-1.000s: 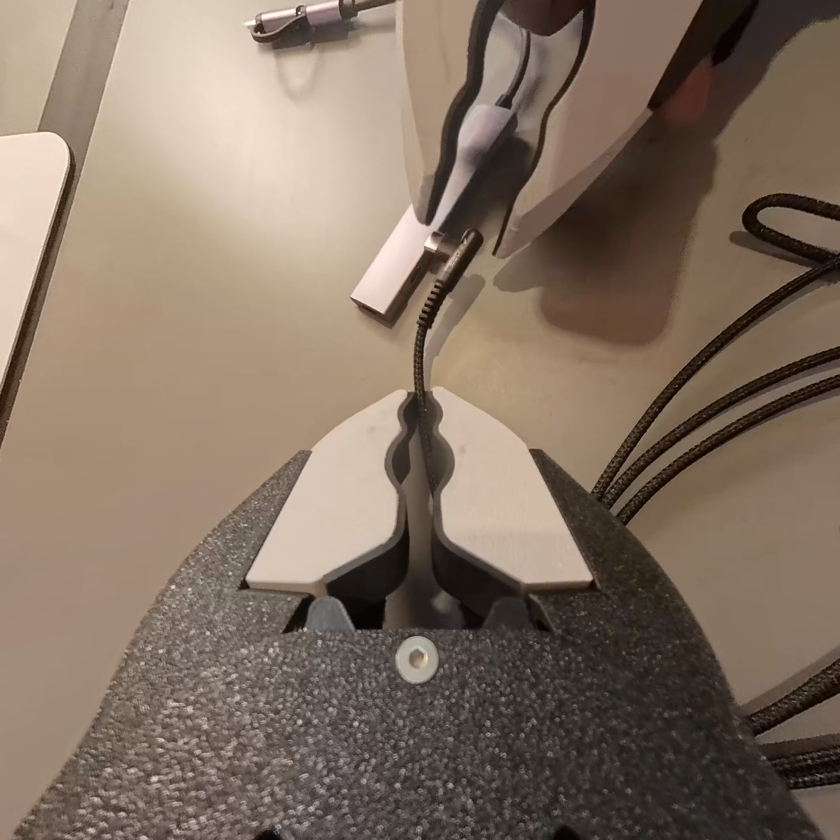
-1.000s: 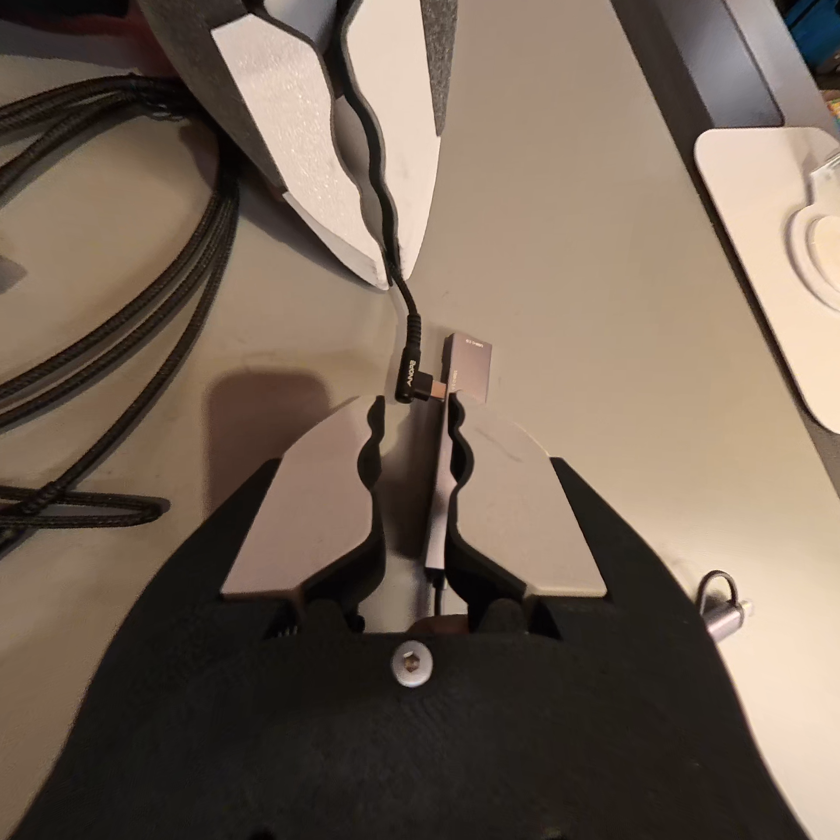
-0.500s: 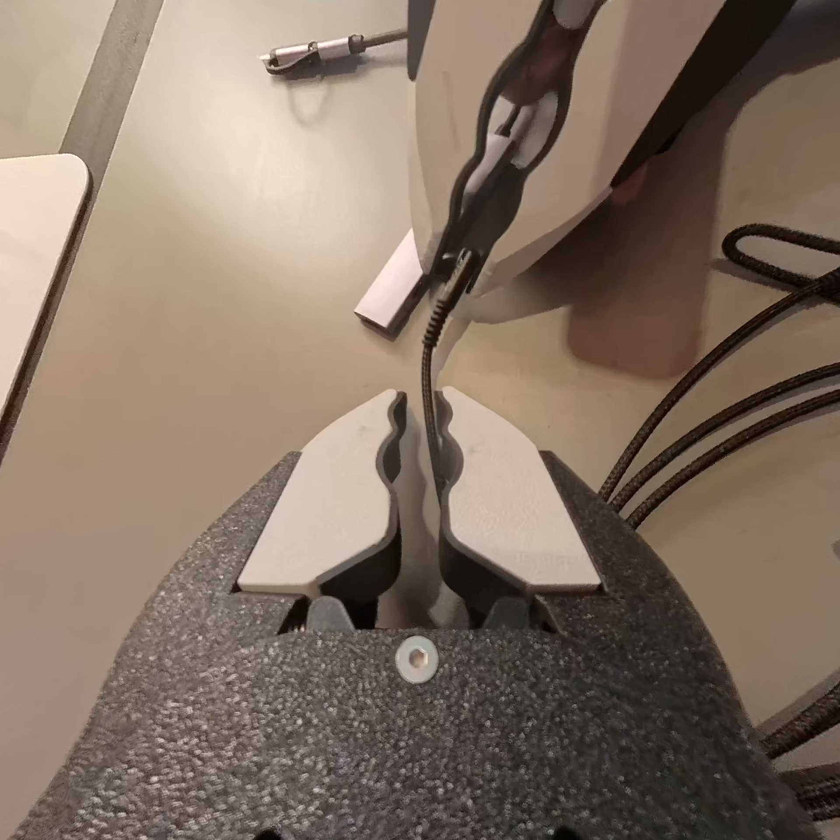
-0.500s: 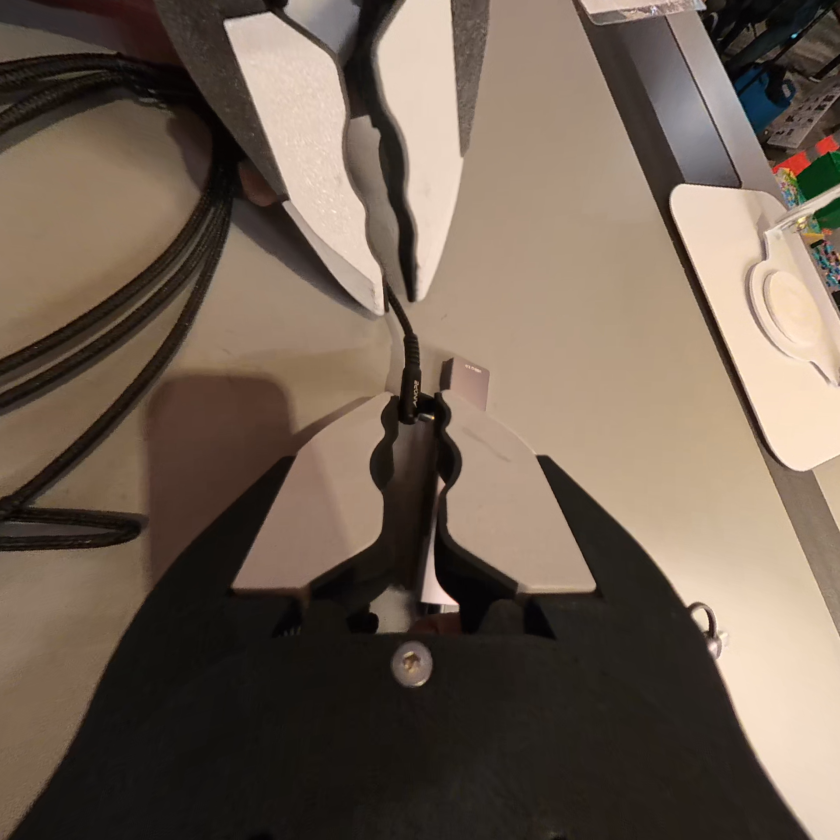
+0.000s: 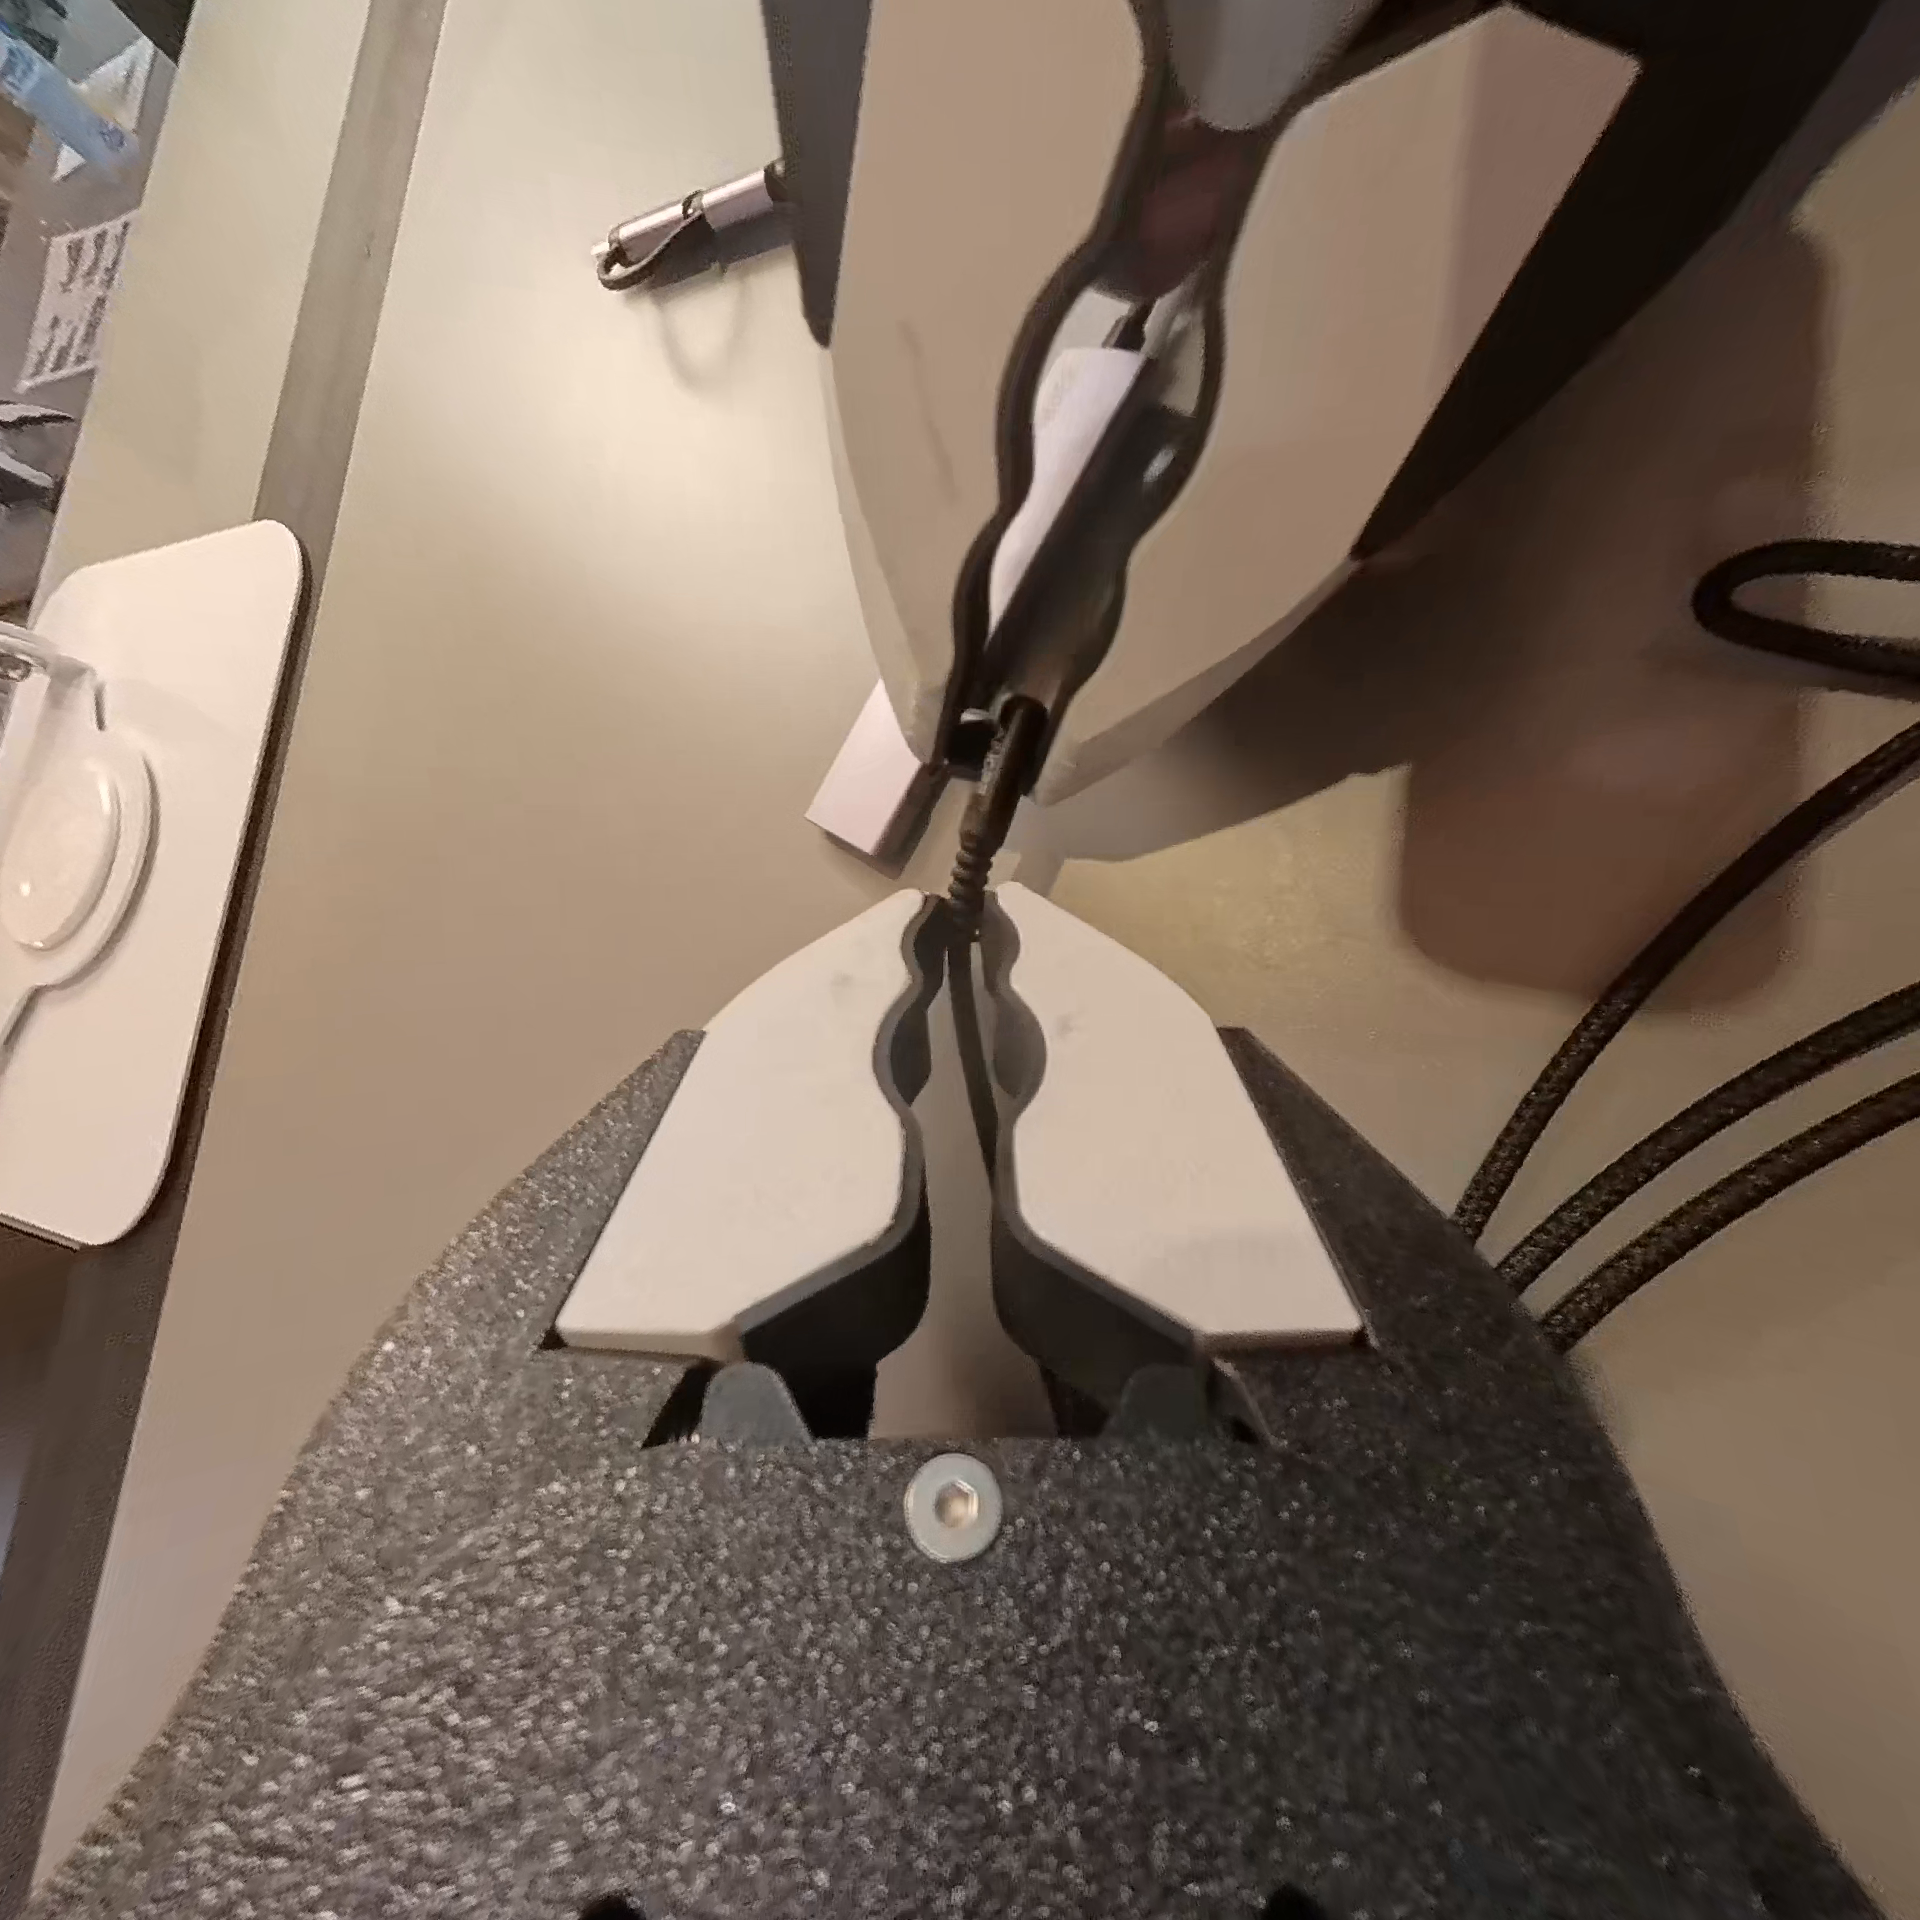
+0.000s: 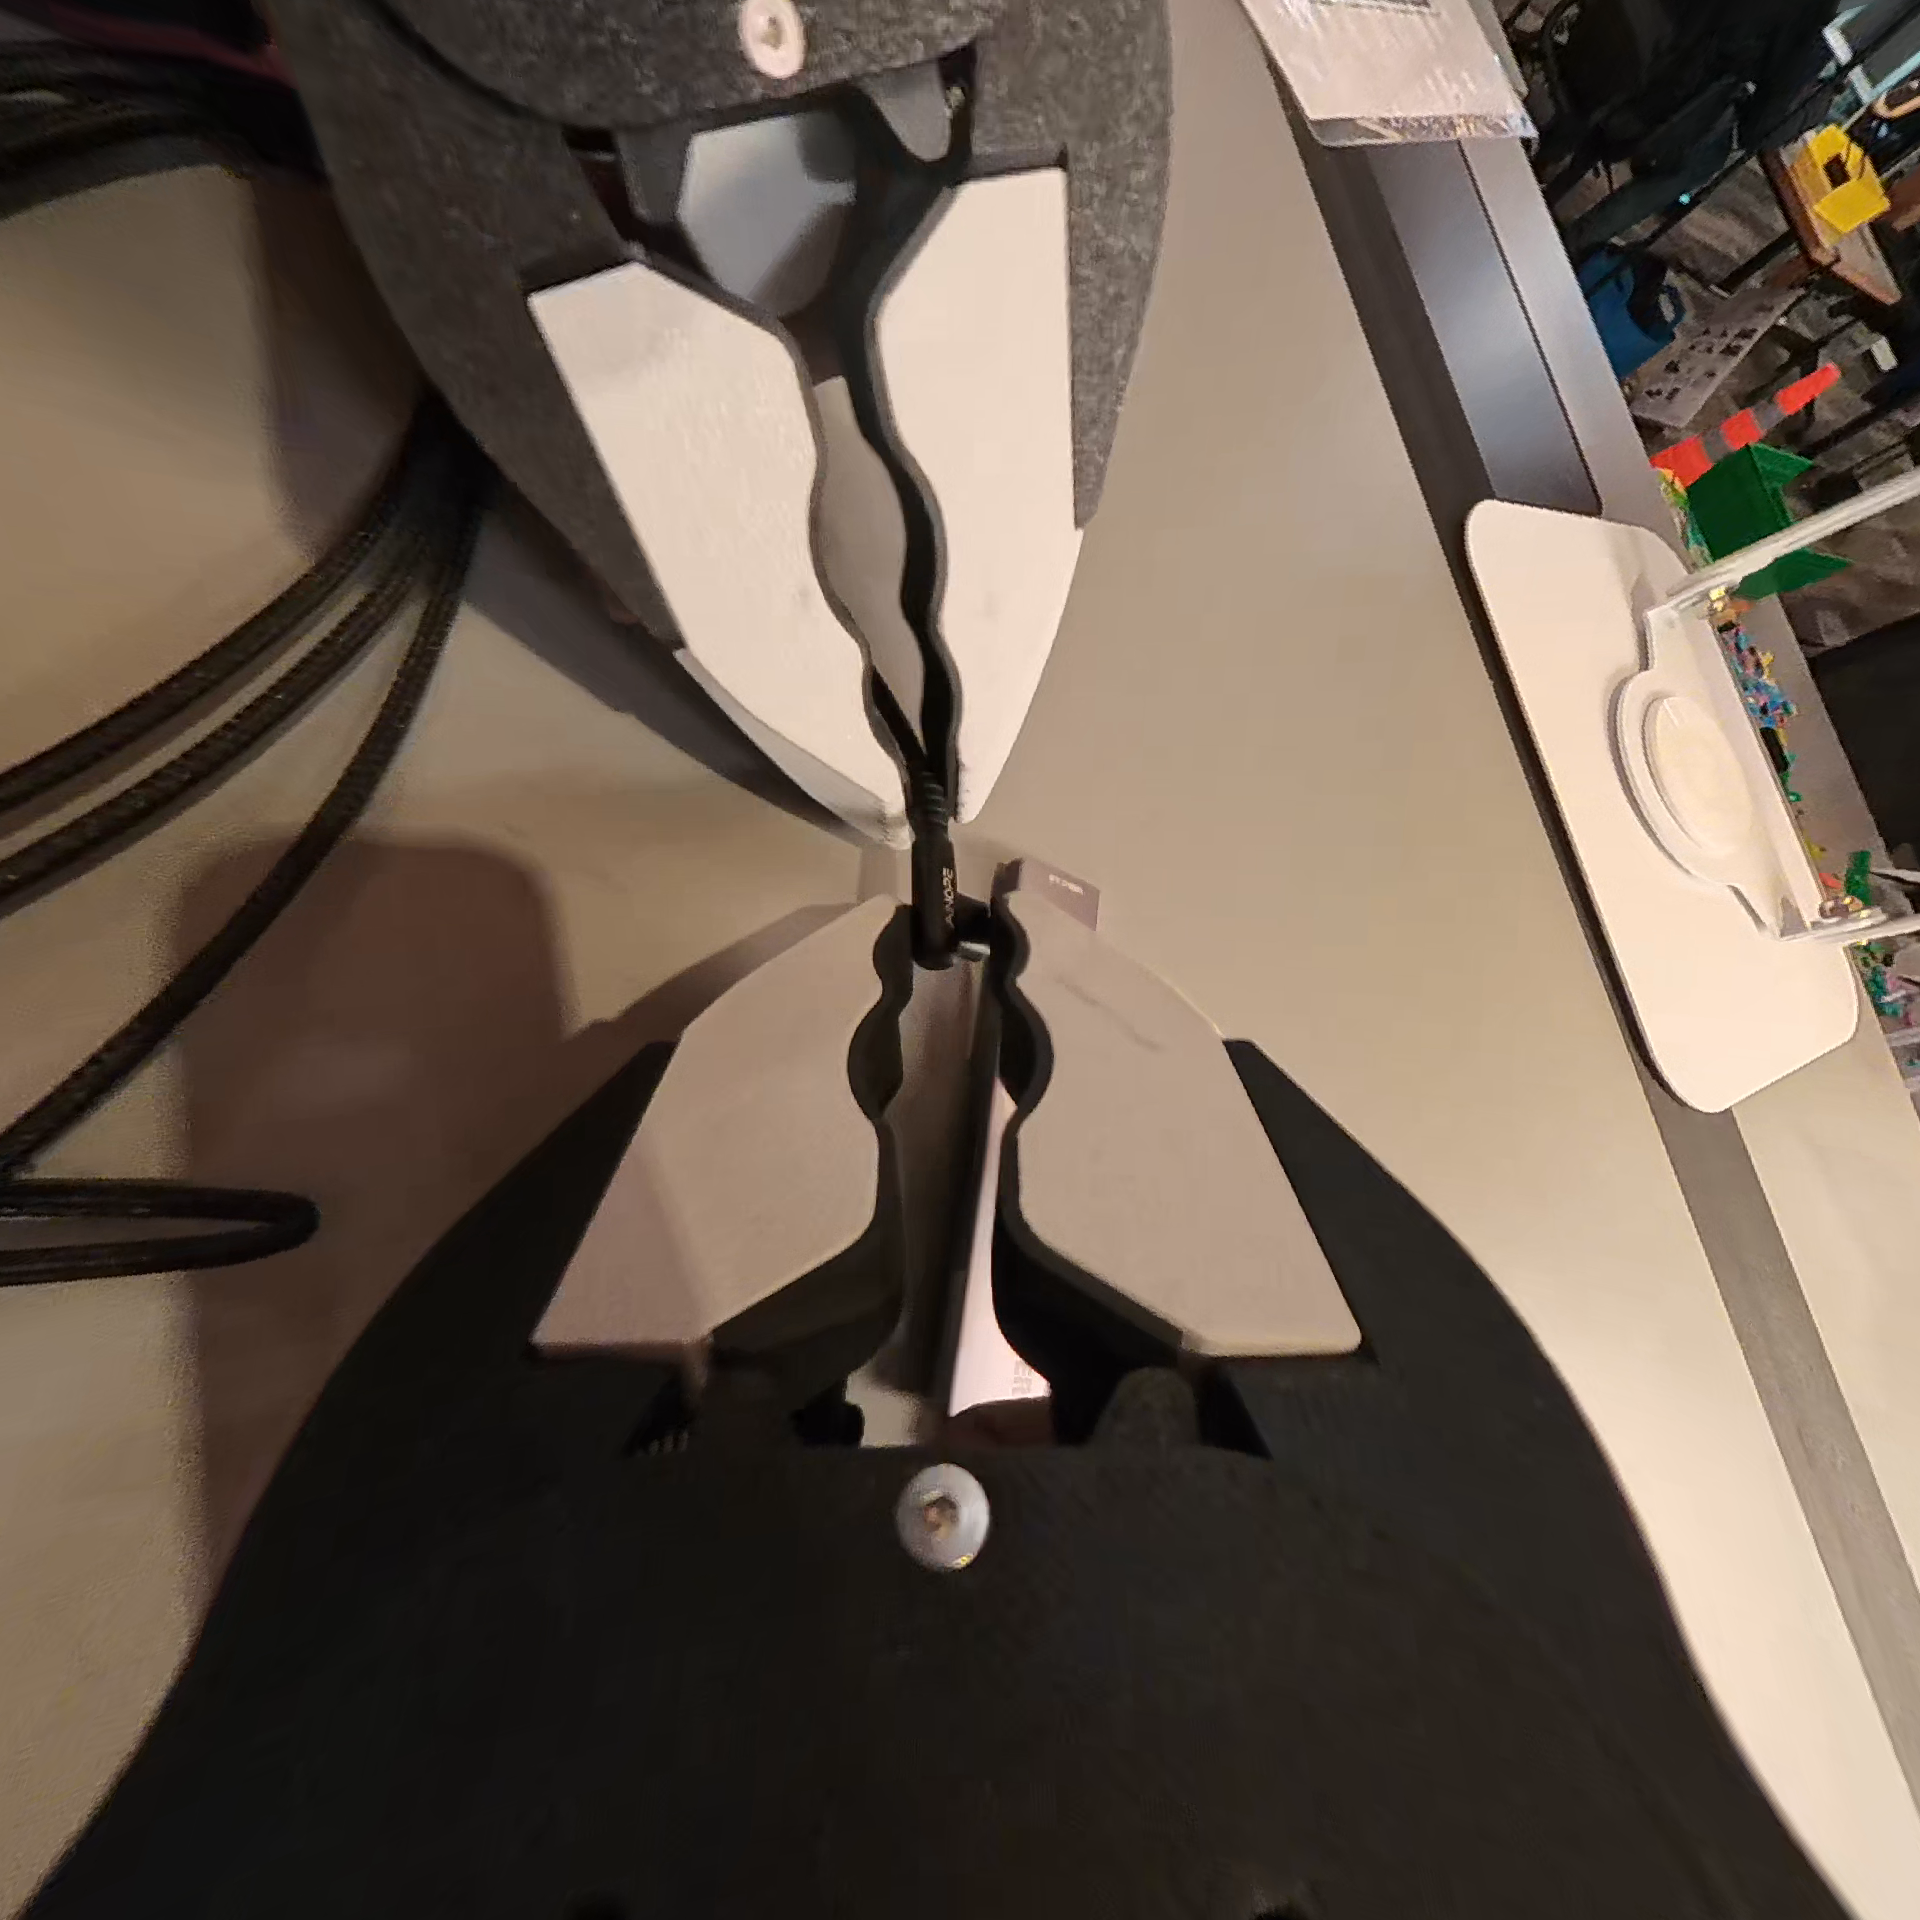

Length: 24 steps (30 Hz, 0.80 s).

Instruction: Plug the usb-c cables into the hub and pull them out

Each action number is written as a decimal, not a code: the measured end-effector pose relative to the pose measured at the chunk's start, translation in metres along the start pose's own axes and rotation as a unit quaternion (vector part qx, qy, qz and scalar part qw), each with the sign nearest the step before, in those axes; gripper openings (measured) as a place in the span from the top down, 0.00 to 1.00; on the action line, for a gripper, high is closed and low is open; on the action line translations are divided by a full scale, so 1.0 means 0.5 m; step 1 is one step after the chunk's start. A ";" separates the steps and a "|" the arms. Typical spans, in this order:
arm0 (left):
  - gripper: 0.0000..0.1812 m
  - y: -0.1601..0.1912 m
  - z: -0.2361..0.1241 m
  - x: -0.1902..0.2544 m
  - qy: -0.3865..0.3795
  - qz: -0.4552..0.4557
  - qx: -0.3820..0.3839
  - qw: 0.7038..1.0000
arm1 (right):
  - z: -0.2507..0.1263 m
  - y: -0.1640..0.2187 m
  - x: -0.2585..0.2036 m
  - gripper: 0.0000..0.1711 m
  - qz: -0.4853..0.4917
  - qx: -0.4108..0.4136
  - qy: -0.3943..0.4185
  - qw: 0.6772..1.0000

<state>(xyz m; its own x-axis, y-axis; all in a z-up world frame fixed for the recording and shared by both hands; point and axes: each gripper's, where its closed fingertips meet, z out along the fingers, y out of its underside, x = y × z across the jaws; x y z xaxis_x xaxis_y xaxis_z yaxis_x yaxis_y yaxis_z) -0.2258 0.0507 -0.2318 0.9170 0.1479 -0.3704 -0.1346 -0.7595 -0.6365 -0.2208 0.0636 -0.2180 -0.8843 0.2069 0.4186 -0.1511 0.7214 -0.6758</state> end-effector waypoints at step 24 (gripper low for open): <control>0.96 0.012 -0.004 0.003 -0.040 0.115 -0.078 0.989 | -0.031 0.054 0.013 0.95 0.121 -0.073 -0.055 0.988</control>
<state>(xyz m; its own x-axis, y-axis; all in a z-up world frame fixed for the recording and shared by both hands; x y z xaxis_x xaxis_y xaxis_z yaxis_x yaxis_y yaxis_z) -0.2244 0.0450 -0.2350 0.8352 0.0038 -0.5499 -0.2715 -0.8668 -0.4184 -0.2235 0.0948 -0.2242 -0.9305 0.3179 0.1817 0.1290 0.7490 -0.6499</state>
